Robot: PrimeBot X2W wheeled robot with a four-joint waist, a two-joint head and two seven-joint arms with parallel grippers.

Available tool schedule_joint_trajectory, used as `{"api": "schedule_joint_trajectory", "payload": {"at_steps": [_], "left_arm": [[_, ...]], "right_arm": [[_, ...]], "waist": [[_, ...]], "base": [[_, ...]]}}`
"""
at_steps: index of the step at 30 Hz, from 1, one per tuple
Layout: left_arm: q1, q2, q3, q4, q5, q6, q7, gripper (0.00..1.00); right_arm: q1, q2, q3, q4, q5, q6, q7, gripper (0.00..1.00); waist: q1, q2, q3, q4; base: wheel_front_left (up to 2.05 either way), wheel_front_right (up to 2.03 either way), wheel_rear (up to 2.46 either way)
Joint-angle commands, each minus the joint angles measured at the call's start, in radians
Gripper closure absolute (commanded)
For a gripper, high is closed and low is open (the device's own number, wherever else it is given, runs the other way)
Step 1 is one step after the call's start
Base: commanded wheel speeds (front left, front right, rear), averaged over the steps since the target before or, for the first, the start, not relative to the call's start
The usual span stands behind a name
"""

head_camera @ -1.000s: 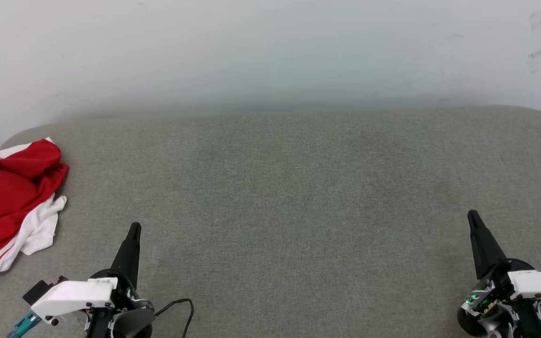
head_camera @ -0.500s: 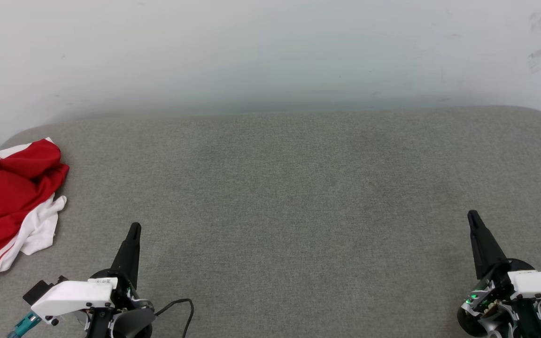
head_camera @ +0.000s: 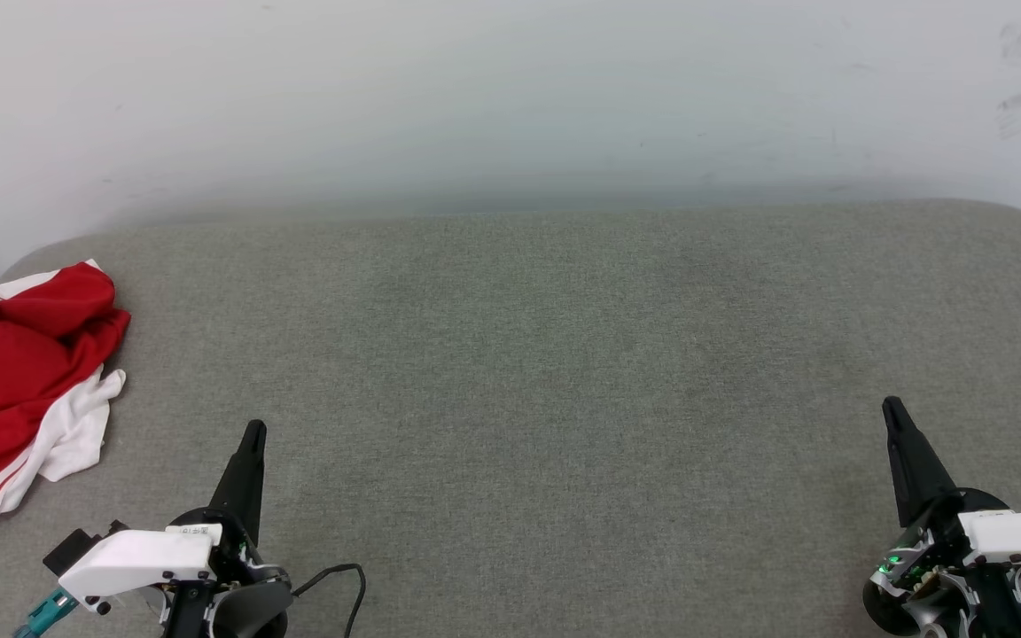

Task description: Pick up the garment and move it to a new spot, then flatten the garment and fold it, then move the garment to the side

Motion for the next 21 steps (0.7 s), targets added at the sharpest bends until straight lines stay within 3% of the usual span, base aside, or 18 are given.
{"api": "schedule_joint_trajectory", "payload": {"at_steps": [1,14,15,21], "left_arm": [[-0.007,-0.001,0.001,0.0,0.001,-0.004,0.001,1.0],[-0.007,-0.001,0.001,0.0,0.001,-0.004,0.001,1.0],[0.0,0.0,0.0,0.0,0.0,0.0,0.0,0.0],[0.031,-0.004,-0.007,0.022,0.002,0.001,-0.011,0.0]], "right_arm": [[-0.012,0.004,0.001,0.0,0.002,0.0,0.0,1.0],[-0.012,0.004,0.001,0.0,0.002,0.0,0.0,1.0],[0.0,0.0,0.0,0.0,0.0,0.0,0.0,0.0],[0.032,0.001,0.004,0.03,-0.005,0.0,-0.011,0.0]], "waist": [[0.0,0.0,0.0,0.0],[0.0,0.0,0.0,0.0],[0.0,0.0,0.0,0.0],[0.0001,0.0,0.0,0.0]], "base": [[0.0,0.0,0.0],[0.0,0.0,0.0],[0.0,0.0,0.0],[0.0,0.0,0.0]]}}
